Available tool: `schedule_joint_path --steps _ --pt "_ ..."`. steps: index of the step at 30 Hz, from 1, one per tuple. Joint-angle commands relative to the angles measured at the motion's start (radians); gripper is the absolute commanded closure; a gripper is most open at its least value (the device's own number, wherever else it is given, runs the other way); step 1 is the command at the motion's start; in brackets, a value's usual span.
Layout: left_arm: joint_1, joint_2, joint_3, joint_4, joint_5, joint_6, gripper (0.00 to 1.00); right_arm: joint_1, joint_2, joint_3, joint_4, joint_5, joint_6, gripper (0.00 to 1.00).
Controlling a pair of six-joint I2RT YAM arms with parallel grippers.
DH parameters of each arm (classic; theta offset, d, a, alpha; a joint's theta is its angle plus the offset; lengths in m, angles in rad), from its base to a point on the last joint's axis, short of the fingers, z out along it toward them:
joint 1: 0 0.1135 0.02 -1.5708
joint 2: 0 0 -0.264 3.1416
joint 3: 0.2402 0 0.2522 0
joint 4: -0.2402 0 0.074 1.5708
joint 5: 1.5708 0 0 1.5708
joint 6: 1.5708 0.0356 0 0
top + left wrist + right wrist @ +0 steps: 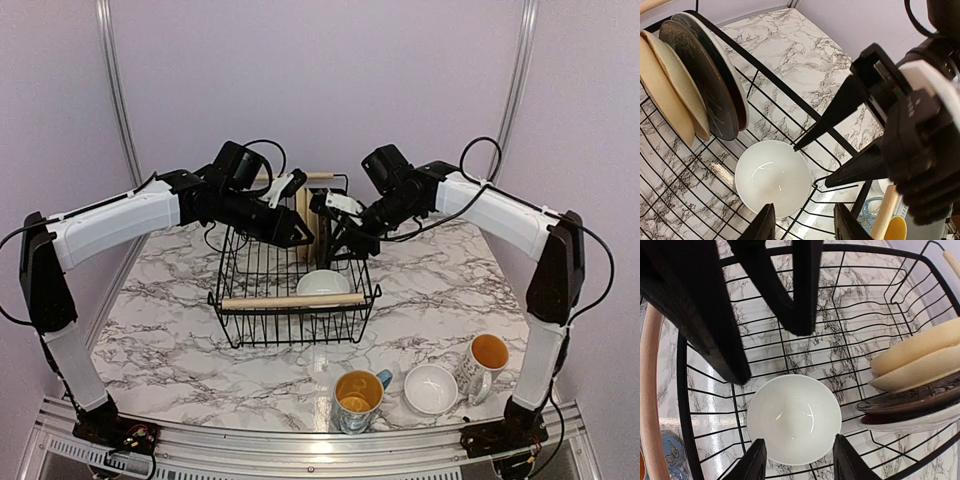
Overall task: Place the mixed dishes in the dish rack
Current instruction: Grab the bowl from the dish rack.
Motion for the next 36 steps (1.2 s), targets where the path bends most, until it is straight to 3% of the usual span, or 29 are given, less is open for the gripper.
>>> schedule_joint_path --steps 1,11,24,36 --pt "-0.060 0.098 0.102 -0.187 -0.083 0.127 0.58 -0.094 -0.107 -0.024 -0.011 -0.044 0.049 0.55" --pt "-0.180 0.284 0.261 -0.332 -0.255 0.236 0.58 -0.241 -0.280 -0.229 0.091 -0.045 0.120 0.51" --pt "-0.256 0.399 0.356 -0.403 -0.371 0.391 0.56 -0.254 -0.335 -0.343 0.152 -0.056 0.159 0.49" --pt "-0.242 0.514 0.483 -0.488 -0.239 0.489 0.59 -0.254 -0.322 -0.355 0.160 -0.068 0.166 0.48"
